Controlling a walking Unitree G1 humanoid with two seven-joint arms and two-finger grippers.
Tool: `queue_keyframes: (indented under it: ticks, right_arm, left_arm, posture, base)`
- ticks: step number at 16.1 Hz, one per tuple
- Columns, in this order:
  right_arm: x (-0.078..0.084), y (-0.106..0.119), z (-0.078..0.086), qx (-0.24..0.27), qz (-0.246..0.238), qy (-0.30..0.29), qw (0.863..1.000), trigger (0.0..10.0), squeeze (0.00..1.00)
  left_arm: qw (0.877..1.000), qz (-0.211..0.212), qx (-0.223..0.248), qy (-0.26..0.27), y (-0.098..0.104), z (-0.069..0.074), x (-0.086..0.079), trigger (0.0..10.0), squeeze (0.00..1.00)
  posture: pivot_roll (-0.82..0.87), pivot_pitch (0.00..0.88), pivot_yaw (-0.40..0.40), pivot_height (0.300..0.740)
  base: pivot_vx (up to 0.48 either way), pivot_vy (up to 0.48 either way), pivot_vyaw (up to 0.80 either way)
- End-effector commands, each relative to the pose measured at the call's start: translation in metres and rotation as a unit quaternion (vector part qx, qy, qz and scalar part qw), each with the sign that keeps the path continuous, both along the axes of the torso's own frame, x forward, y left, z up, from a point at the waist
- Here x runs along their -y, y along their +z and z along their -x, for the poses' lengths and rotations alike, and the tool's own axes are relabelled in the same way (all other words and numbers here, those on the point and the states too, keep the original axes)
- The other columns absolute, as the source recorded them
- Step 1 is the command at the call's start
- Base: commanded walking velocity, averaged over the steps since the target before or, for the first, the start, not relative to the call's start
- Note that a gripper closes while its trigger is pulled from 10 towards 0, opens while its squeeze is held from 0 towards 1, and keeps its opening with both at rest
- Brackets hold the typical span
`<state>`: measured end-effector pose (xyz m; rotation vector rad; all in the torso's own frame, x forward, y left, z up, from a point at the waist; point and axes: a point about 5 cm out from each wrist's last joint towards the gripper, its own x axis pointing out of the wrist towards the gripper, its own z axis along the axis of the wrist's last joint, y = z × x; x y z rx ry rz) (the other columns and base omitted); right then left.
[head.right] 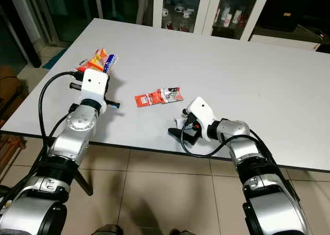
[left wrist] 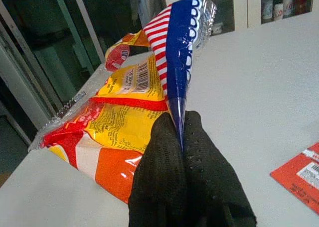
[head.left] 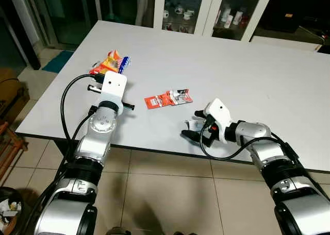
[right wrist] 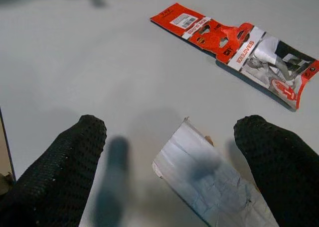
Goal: Picking trash to rubbish bin
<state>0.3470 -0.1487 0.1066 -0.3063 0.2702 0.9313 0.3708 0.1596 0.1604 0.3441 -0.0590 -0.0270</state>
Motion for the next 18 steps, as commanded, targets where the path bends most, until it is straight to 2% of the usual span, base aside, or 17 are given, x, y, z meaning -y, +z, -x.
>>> queue_keyframes:
  ticks: [1, 8, 13, 15, 16, 17, 18]
  right_arm:
    - [0.002, 0.002, -0.003, 0.005, 0.011, -0.003, 1.000, 10.0, 0.00]
    - [0.007, -0.013, 0.000, -0.027, 0.029, -0.007, 0.999, 10.0, 0.00]
    - [0.012, -0.034, 0.007, -0.056, 0.059, -0.032, 0.996, 10.0, 0.00]
    - [0.014, -0.036, 0.007, -0.056, 0.064, -0.043, 0.995, 10.0, 0.00]
    - [0.014, -0.036, 0.007, -0.056, 0.065, -0.045, 0.995, 9.5, 0.00]
    - [0.015, -0.035, 0.006, -0.052, 0.062, -0.056, 0.995, 0.5, 0.00]
    - [0.015, -0.033, 0.004, -0.046, 0.060, -0.060, 0.995, 0.0, 0.00]
  left_arm:
    - [1.000, 0.004, 0.007, -0.013, 0.004, 0.000, 0.006, 10.0, 0.00]
    - [1.000, 0.006, 0.006, -0.017, 0.006, 0.001, 0.008, 10.0, 0.00]
    - [1.000, 0.004, -0.003, -0.019, 0.003, 0.002, 0.008, 10.0, 0.00]
    - [1.000, 0.004, -0.003, -0.018, 0.002, 0.003, 0.008, 10.0, 0.00]
    - [1.000, 0.004, -0.003, -0.018, 0.002, 0.003, 0.008, 10.0, 0.00]
    - [1.000, 0.004, -0.004, -0.019, 0.002, 0.003, 0.009, 10.0, 0.00]
    - [1.000, 0.004, -0.004, -0.020, 0.002, 0.003, 0.010, 10.0, 0.00]
  posture:
    - [0.03, 0.053, -0.117, 0.740]
    - [0.03, 0.053, -0.121, 0.740]
    - [0.04, 0.057, -0.124, 0.740]
    - [0.04, 0.057, -0.124, 0.740]
    - [0.04, 0.057, -0.124, 0.740]
    - [0.04, 0.057, -0.124, 0.740]
    - [0.04, 0.057, -0.124, 0.740]
  base:
    - [0.000, 0.000, 0.00]
    - [0.000, 0.000, 0.00]
    - [0.000, 0.000, 0.00]
    - [0.000, 0.000, 0.00]
    - [0.000, 0.000, 0.00]
    - [0.000, 0.000, 0.00]
    - [0.000, 0.000, 0.00]
